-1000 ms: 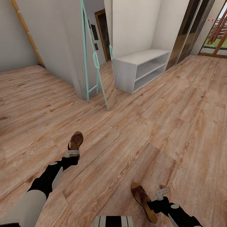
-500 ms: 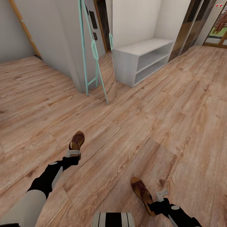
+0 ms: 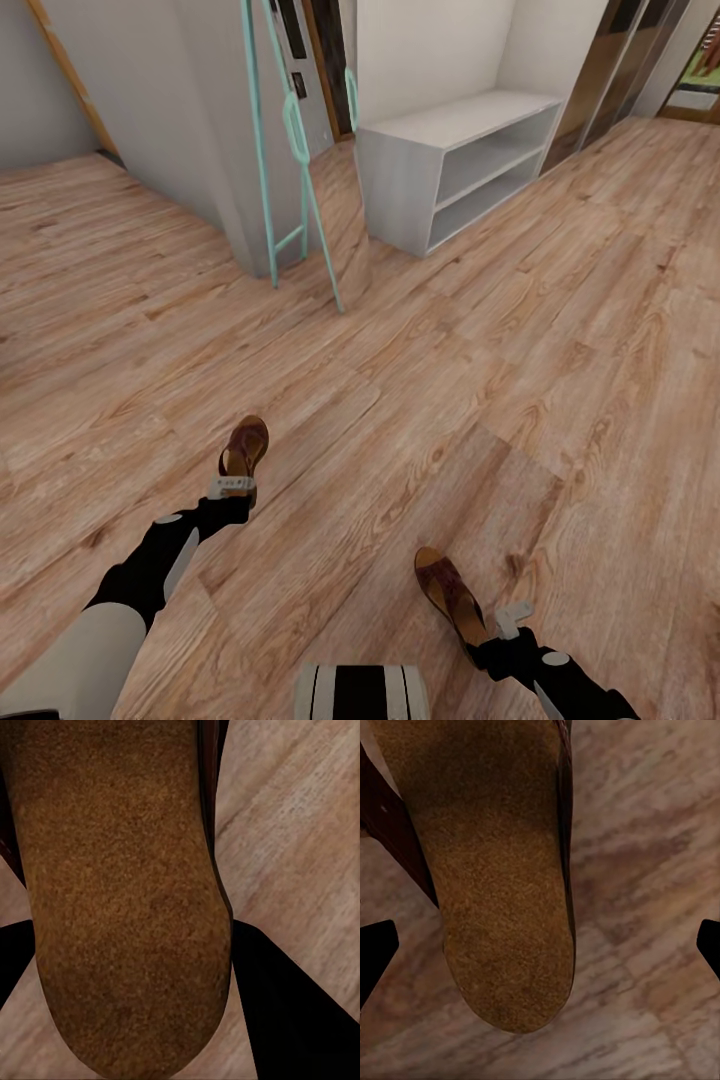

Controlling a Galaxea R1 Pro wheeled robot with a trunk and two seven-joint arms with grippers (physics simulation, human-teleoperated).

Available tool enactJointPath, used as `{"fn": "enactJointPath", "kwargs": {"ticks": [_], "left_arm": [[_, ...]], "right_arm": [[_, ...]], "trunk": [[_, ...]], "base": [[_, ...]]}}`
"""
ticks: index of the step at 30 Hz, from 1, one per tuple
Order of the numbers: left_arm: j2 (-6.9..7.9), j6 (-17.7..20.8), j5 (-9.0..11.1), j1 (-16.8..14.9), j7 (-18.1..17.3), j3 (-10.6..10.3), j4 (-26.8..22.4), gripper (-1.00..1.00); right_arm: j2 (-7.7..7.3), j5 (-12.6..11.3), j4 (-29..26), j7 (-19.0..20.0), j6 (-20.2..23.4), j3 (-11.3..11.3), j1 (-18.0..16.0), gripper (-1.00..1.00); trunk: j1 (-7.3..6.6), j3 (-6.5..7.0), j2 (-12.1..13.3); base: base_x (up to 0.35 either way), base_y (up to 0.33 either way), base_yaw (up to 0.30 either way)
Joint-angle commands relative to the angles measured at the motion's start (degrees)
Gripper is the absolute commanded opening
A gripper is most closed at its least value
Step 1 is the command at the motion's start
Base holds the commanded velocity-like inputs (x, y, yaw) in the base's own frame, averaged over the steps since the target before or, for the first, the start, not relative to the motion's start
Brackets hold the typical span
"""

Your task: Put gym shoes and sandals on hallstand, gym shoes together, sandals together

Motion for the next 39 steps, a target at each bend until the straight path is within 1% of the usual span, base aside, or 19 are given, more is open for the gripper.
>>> {"fn": "enactJointPath", "kwargs": {"ticks": [1,6,8,11,12,17,22,32,39], "left_arm": [[-0.04,0.44,0.02,0.0,-0.37,0.25,-0.09,-1.0],[-0.08,0.44,0.04,0.05,-0.37,0.29,-0.09,-1.0],[-0.08,0.44,0.04,0.05,-0.36,0.29,-0.09,-1.0],[-0.06,0.44,0.04,0.06,-0.35,0.28,-0.09,-1.0],[-0.05,0.44,0.04,0.09,-0.36,0.29,-0.09,-1.0],[-0.02,0.43,0.04,0.13,-0.37,0.3,-0.09,-1.0],[-0.07,0.42,0.04,0.21,-0.42,0.3,-0.09,-1.0],[-0.09,0.48,0.13,0.24,-0.46,0.38,-0.09,-1.0],[-0.09,0.46,0.13,0.22,-0.47,0.39,-0.09,-1.0]], "right_arm": [[-0.06,0.42,-0.07,0.02,0.01,0.24,-0.01,1.0],[-0.05,0.41,-0.13,-0.01,-0.27,0.23,-0.01,1.0],[-0.05,0.41,-0.16,-0.03,-0.93,0.24,-0.01,1.0],[-0.02,0.42,-0.16,-0.05,-3.79,0.32,-0.01,1.0],[0.07,0.45,-0.14,-0.06,-5.54,0.36,-0.01,1.0],[0.16,0.49,-0.12,-0.06,-9.07,0.38,-0.01,1.0],[0.08,0.5,-0.11,-0.02,-10.1,0.34,-0.01,1.0],[-0.07,0.43,-0.11,-0.05,-10.44,0.13,-0.01,1.0],[-0.11,0.41,-0.11,-0.06,-10.46,0.07,-0.01,1.0]], "trunk": [[-0.01,-0.08,-0.01],[0.12,-1.27,-0.08],[0.12,-1.29,-0.08],[0.12,-1.29,-0.08],[0.12,-1.3,-0.08],[0.12,-1.3,-0.08],[0.12,-1.3,-0.08],[0.38,-3.53,-0.21],[0.56,-5.48,-0.31]], "base": [[0.0,0.0,0.0],[0.0,0.0,0.0],[0.0,0.0,0.0],[0.0,0.0,0.0],[0.0,0.0,0.0],[0.0,0.0,0.0],[0.0,0.0,0.0],[0.0,0.0,0.0],[0.0,0.0,0.0]]}}
